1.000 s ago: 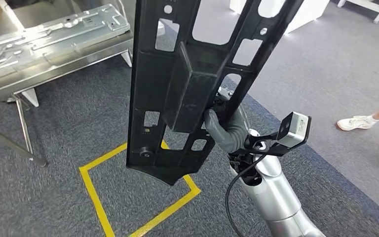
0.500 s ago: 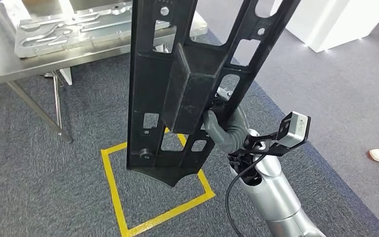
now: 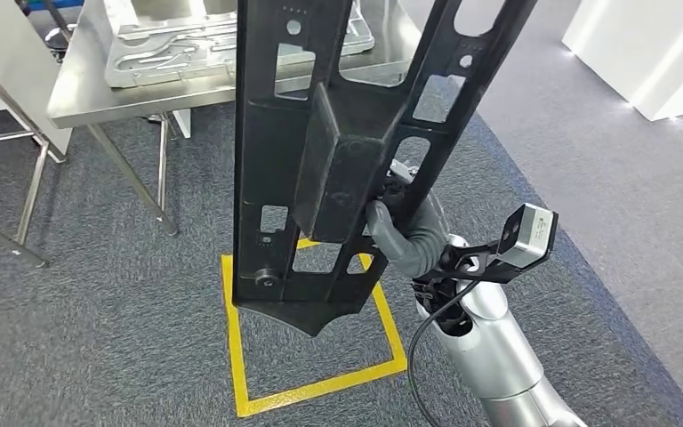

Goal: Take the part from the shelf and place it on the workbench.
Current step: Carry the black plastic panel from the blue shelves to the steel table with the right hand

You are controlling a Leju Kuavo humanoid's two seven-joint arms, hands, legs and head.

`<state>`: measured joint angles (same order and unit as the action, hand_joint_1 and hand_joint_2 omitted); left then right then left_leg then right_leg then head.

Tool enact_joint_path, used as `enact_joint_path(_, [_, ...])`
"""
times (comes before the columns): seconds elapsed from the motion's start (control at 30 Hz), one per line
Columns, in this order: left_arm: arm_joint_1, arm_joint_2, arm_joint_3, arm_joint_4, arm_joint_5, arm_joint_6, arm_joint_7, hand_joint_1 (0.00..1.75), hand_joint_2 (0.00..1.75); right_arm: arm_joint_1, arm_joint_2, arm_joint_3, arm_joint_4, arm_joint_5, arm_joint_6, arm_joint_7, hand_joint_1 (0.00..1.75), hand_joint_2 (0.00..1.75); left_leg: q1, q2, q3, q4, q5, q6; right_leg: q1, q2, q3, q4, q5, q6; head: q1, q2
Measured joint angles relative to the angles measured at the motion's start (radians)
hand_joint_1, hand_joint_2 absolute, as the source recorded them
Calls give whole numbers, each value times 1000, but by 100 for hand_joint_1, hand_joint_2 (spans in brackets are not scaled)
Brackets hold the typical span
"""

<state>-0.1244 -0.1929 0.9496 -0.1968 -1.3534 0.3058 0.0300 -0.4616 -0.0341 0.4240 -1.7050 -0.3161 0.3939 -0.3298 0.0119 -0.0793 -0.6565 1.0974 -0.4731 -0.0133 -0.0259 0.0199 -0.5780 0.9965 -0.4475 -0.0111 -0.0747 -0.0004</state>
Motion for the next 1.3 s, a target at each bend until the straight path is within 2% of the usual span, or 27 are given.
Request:
enact_joint_path(0.03, [-1, 1, 0, 0, -2, 0, 0, 0, 175, -1, 0, 0, 0, 0, 0, 0, 175, 175, -1, 30, -32, 69, -28, -5, 2, -14, 5, -6, 1, -4, 0, 0])
enact_joint_path(0.07, [-2, 2, 0, 0, -4, 1, 1, 0, 175, -1, 0, 0, 0, 1, -2, 1, 175, 175, 0, 49, -63, 134, -54, -10, 4, -28, 7, -8, 0, -6, 0, 0])
enact_joint_path(0.1, [-3, 3, 0, 0, -6, 1, 1, 0, 175, 0, -1, 0, 0, 2, -5, 2, 175, 175, 1, 59, -85, 179, -69, -12, 6, -43, 8, -7, -2, -6, 0, 0])
enact_joint_path(0.13, [-2, 4, 0, 0, -9, 2, 2, 0, 175, 1, -1, 0, 0, 2, -7, 3, 175, 175, 1, 63, -90, 189, -66, -13, 9, -57, 10, -6, -5, -7, 0, 0])
enact_joint_path(0.17, [-2, 4, 0, 0, -11, 2, 3, 0, 175, 2, -2, 0, -2, 3, -9, 4, 175, 175, 1, 65, -75, 160, -47, -11, 11, -68, 11, -4, -8, -6, 0, 0])
enact_joint_path(0.23, [1, 5, 0, 0, -16, 3, 6, 0, 175, 3, -4, -1, -8, 4, -11, 5, 175, 175, -1, 73, -3, 28, 15, -3, 14, -83, 16, -3, -13, -2, 0, 0])
enact_joint_path(0.3, [4, 6, 0, 0, -20, 6, 7, 0, 175, 6, -5, -2, -19, 7, -17, 5, 175, 175, -8, 85, 54, -75, 41, 9, 18, -91, 17, -1, -19, 6, 0, 0])
enact_joint_path(0.4, [8, 6, -1, 0, -26, 13, 8, 0, 175, 19, -7, -4, -33, 18, -28, 3, 175, 175, -14, 87, 68, -102, 36, 27, 19, -96, 19, -1, -23, 22, 0, 0])
enact_joint_path(0.47, [8, 5, -3, 0, -33, 16, 10, 0, 175, 26, -9, -7, -41, 22, -31, 2, 175, 175, -11, 83, 77, -112, 38, 38, 16, -72, 8, 29, -41, 31, 0, 0])
enact_joint_path(0.5, [6, 4, -4, 0, -36, 17, 11, 0, 175, 29, -12, -9, -45, 22, -31, 1, 175, 175, -9, 82, 82, -116, 39, 43, 14, -55, -14, 75, -65, 34, 0, 0])
enact_joint_path(0.57, [4, 3, -4, 0, -38, 17, 14, 0, 175, 38, -18, -14, -50, 22, -30, -1, 175, 175, -12, 80, 87, -116, 35, 51, 13, -30, -87, 208, -119, 36, 0, 0])
enact_joint_path(0.6, [3, 2, -4, 0, -38, 17, 14, 0, 175, 46, -21, -15, -51, 22, -30, -1, 175, 175, -13, 77, 89, -115, 32, 52, 13, -26, -125, 267, -133, 38, 0, 0])
enact_joint_path(0.63, [4, 2, -4, 0, -37, 17, 15, 0, 175, 52, -24, -16, -52, 22, -29, 0, 175, 175, -13, 72, 92, -113, 28, 52, 13, -25, -148, 294, -128, 39, 0, 0])
enact_joint_path(0.67, [4, 2, -4, 0, -36, 18, 15, 0, 175, 56, -26, -16, -52, 22, -29, 0, 175, 175, -13, 67, 96, -111, 23, 51, 12, -24, -153, 284, -103, 39, 0, 0])
enact_joint_path(0.7, [4, 2, -4, 0, -35, 18, 15, 0, 175, 59, -27, -17, -53, 22, -29, 0, 175, 175, -13, 62, 100, -108, 18, 50, 12, -24, -141, 242, -66, 39, 0, 0])
enact_joint_path(0.73, [4, 1, -4, 0, -34, 19, 15, 0, 175, 59, -28, -17, -54, 21, -29, 0, 175, 175, -13, 58, 107, -104, 11, 48, 11, -24, -111, 168, -24, 37, 0, 0])
enact_joint_path(0.8, [4, 0, -4, 0, -34, 20, 16, 0, 175, 59, -28, -18, -56, 20, -29, -1, 175, 175, -14, 52, 113, -98, -2, 40, 13, -18, -61, 56, 21, 31, 0, 0])
enact_joint_path(0.83, [4, 0, -4, 0, -34, 20, 16, 0, 175, 59, -28, -18, -57, 20, -29, -1, 175, 175, -14, 50, 114, -96, -7, 34, 15, -16, -48, 27, 26, 26, 0, 0])
enact_joint_path(0.93, [5, 1, -4, 0, -33, 21, 19, 0, 175, 58, -29, -21, -59, 19, -29, -1, 175, 175, -11, 49, 115, -95, -18, 18, 18, -15, -44, 22, 17, 10, 0, 0])
enact_joint_path(1.0, [4, 1, -4, 0, -34, 23, 20, 0, 175, 56, -29, -23, -60, 17, -29, -3, 175, 175, -10, 56, 102, -58, -39, 7, 15, -19, -33, 16, 12, -3, 0, 0])
enact_joint_path(1.03, [4, 2, -4, 0, -34, 24, 20, 0, 175, 55, -28, -24, -61, 16, -29, -4, 175, 175, -9, 61, 79, -10, -61, 2, 13, -21, -26, 14, 8, -8, 0, 0])
enact_joint_path(1.1, [1, 2, -4, 0, -33, 24, 20, 0, 175, 54, -28, -24, -61, 12, -28, -6, 175, 175, -7, 67, -1, 131, -112, -5, 14, -26, -17, 14, -1, -14, 0, 0])
enact_joint_path(1.13, [0, 2, -4, 0, -32, 24, 19, 0, 175, 54, -28, -24, -61, 10, -27, -6, 175, 175, -7, 68, -37, 186, -122, -7, 15, -28, -13, 15, -6, -14, 0, 0])
enact_joint_path(1.17, [-1, 2, -4, 0, -32, 25, 19, 0, 175, 54, -28, -24, -61, 9, -27, -6, 175, 175, -7, 69, -57, 207, -113, -7, 15, -29, -7, 15, -11, -14, 0, 0])
enact_joint_path(1.2, [0, 3, -4, 0, -32, 25, 19, 0, 175, 54, -28, -23, -61, 8, -27, -6, 175, 175, -7, 70, -54, 184, -83, -6, 15, -29, 1, 15, -16, -13, 0, 0])
enact_joint_path(1.27, [5, 3, -4, 0, -31, 26, 20, 0, 175, 53, -28, -24, -61, 7, -27, -7, 175, 175, -8, 73, -4, 53, 3, 2, 15, -29, 18, 15, -29, -9, 0, 0])
enact_joint_path(1.3, [7, 4, -4, 0, -31, 27, 20, 0, 175, 52, -28, -24, -61, 6, -27, -7, 175, 175, -11, 76, 24, -11, 32, 7, 16, -29, 24, 16, -34, -5, 0, 0])
